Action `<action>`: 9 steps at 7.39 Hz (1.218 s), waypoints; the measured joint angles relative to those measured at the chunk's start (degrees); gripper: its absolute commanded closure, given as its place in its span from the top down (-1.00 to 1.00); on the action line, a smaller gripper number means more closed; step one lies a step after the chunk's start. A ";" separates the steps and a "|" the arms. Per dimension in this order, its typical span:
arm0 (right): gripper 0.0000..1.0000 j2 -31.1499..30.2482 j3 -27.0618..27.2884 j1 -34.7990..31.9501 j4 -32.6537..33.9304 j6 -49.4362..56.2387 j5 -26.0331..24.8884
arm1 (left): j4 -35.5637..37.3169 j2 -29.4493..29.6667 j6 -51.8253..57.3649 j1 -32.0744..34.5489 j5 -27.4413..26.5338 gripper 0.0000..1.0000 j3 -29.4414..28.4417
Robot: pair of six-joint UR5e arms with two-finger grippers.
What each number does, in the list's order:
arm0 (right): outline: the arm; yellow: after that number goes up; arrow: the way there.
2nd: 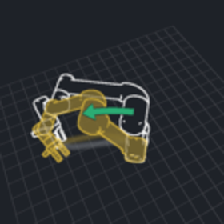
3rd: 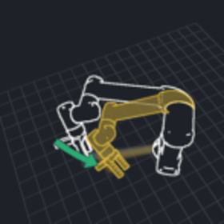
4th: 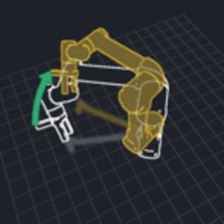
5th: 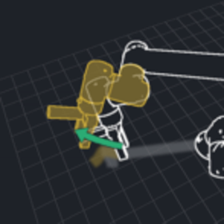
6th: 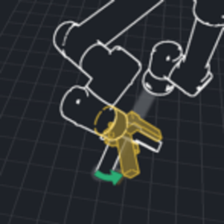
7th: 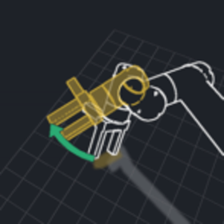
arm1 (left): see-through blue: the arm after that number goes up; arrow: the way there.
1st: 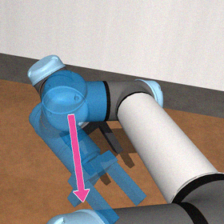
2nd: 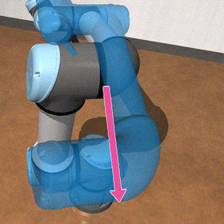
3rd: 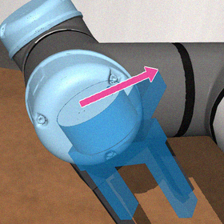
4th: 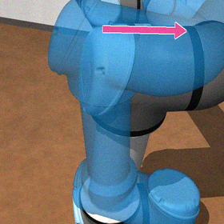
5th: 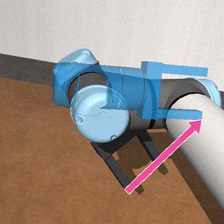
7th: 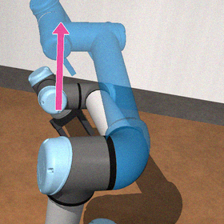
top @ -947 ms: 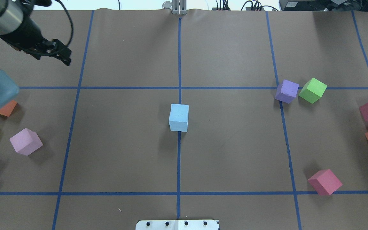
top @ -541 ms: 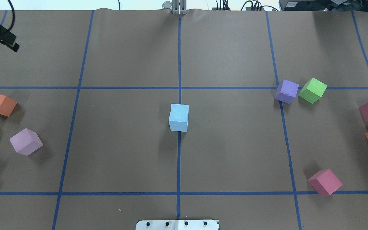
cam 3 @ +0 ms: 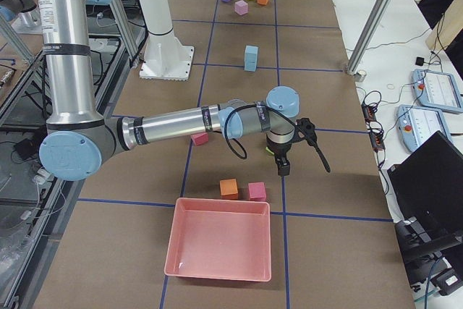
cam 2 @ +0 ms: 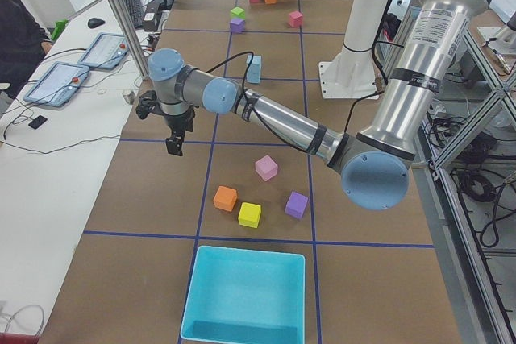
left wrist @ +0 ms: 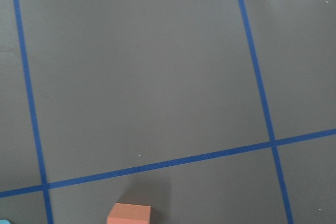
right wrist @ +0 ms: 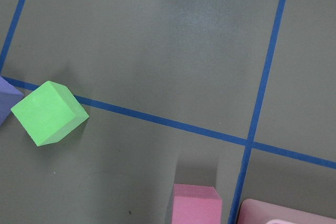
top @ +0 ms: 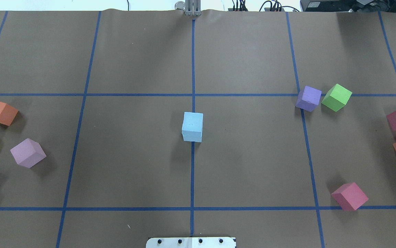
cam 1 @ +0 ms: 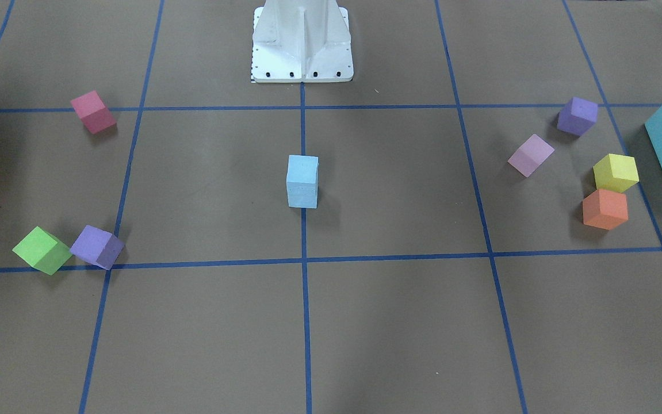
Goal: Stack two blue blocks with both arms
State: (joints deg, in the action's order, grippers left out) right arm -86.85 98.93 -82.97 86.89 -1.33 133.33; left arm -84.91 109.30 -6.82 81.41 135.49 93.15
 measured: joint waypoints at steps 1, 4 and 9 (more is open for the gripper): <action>1.00 0.27 -0.15 -0.01 0.02 0.01 0.00 | -1.41 0.23 3.01 1.27 0.17 0.96 -2.71; 1.00 0.70 -0.22 -0.04 0.02 -0.04 -0.22 | -2.18 0.29 10.41 5.52 0.27 0.96 -7.05; 1.00 1.15 -0.43 -0.08 -0.38 0.20 -1.84 | -2.38 0.19 14.35 8.82 1.62 0.96 -10.19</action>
State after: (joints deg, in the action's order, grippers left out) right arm -85.69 98.50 -83.05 86.51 -1.13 131.49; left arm -87.29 109.48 7.53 90.22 137.11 82.96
